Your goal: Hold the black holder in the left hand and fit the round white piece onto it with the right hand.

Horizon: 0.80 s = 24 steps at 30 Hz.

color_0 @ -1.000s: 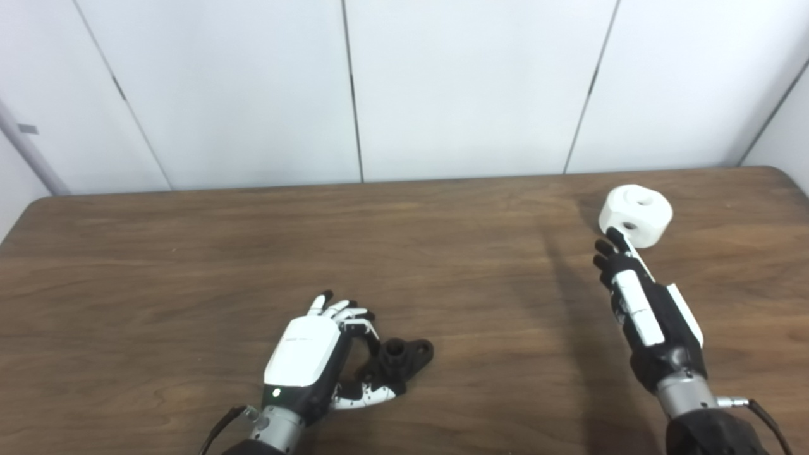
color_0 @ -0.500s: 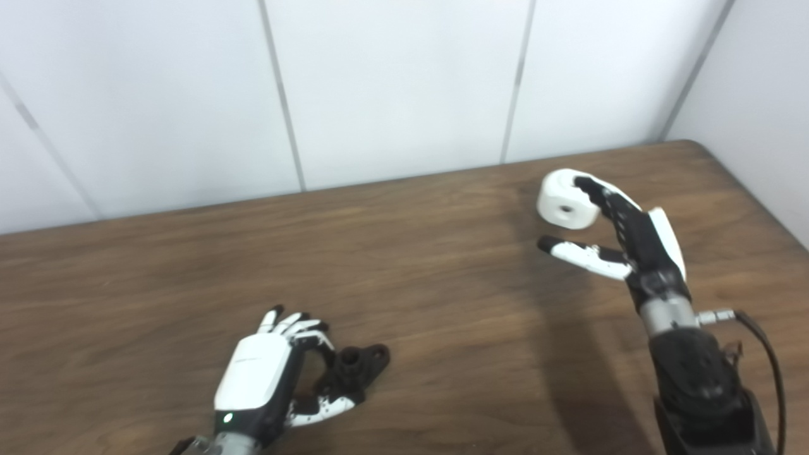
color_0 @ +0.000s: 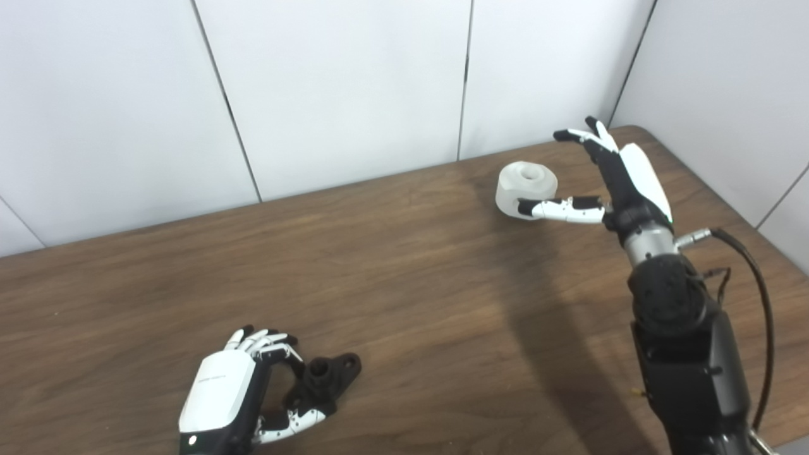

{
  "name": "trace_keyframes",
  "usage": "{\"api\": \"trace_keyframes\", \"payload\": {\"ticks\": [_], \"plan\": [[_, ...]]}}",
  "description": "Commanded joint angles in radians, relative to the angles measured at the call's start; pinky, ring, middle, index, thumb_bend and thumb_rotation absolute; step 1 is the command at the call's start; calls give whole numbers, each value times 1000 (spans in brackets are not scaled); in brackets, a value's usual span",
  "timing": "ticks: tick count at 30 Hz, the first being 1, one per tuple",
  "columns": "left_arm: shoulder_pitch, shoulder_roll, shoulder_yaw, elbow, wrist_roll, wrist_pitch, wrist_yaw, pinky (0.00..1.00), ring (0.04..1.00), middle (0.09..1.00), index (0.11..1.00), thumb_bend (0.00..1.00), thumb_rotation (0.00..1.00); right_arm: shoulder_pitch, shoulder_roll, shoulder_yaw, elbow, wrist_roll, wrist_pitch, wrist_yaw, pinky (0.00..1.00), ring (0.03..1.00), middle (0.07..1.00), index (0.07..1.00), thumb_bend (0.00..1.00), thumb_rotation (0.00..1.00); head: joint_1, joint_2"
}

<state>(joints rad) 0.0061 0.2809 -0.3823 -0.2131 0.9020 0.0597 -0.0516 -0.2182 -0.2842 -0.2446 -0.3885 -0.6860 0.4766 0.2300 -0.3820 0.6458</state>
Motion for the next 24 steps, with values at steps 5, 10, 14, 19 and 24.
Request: {"api": "trace_keyframes", "payload": {"ticks": [5,10,14,19,24], "plan": [[21,23,-3,3,14,-1,-38,914,840,758,485,520,44,-104,-77,10,77,-94,-7,52,972,1000,1000,805,900,283,-5,-2],[24,22,-2,-6,17,6,-46,913,842,758,486,520,44,-163,-136,36,184,-136,-7,88,992,1000,1000,793,911,280,-4,-4],[26,22,-3,-10,23,9,-50,913,843,758,486,520,44,-201,-177,60,263,-151,-7,117,995,1000,1000,793,925,270,0,-6],[28,18,-1,-7,20,8,-48,909,841,755,486,520,44,-244,-217,89,353,-182,-7,154,985,1000,1000,826,939,268,2,-7],[28,18,0,-7,21,6,-46,909,840,754,486,520,44,-277,-218,88,412,-215,-7,181,1000,1000,1000,843,969,264,0,-7]]}}
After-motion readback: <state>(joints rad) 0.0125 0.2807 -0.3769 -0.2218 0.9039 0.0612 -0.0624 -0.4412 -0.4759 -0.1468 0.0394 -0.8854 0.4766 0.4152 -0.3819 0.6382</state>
